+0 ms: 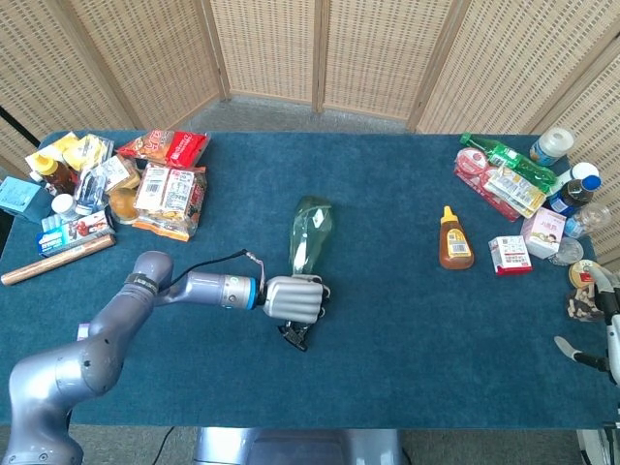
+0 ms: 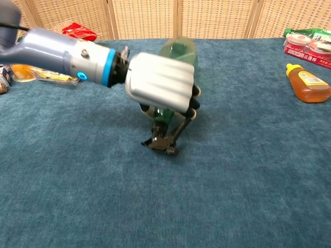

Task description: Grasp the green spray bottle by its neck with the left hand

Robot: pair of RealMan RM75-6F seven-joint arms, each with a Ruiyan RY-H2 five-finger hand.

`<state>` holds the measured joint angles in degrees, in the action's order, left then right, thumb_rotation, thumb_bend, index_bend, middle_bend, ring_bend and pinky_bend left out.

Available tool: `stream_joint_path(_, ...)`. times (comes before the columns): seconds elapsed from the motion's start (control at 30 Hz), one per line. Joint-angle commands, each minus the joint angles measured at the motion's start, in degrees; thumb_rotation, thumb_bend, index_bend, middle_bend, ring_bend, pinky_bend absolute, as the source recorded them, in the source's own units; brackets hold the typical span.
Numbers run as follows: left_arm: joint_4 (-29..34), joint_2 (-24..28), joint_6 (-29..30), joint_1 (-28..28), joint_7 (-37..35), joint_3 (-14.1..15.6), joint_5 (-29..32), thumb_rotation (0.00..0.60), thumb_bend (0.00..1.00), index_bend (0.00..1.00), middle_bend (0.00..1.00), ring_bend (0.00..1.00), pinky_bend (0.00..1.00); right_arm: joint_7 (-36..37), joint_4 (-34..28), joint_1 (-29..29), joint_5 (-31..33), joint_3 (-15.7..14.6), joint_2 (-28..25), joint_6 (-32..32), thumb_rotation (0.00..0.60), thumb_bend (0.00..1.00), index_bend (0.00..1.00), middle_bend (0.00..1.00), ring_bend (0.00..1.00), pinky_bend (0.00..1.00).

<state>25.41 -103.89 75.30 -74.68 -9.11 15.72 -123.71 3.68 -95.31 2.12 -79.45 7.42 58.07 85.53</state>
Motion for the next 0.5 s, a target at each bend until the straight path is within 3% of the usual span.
stream_joint_path(0.03,3.63,4.02,2.26,-0.34,2.46,-0.76,1.31,0.600,0.00,0.89,0.99,0.95,0.90,-0.05,0.04,0.03,-0.07,-0.01,0.03,0.02,0.600,0.00,0.00,0.00,0.00,0.00)
stream_joint_path(0.37,24.10,20.13,3.26,-1.64,12.41,-4.35,4.63,0.600,0.00,0.89,0.98,0.95,0.88,-0.88,-0.90,0.05,-1.24,-0.26,-0.04,0.59,0.600,0.00,0.00,0.00,0.00,0.00)
stream_joint_path(0.5,30.52,24.01,1.89,-1.37,15.92,-4.76,4.69,0.600,0.00,0.89,0.98,0.95,0.88,-1.35,-1.16,0.03,-1.77,-0.52,0.03,0.75,0.600,0.00,0.00,0.00,0.00,0.00)
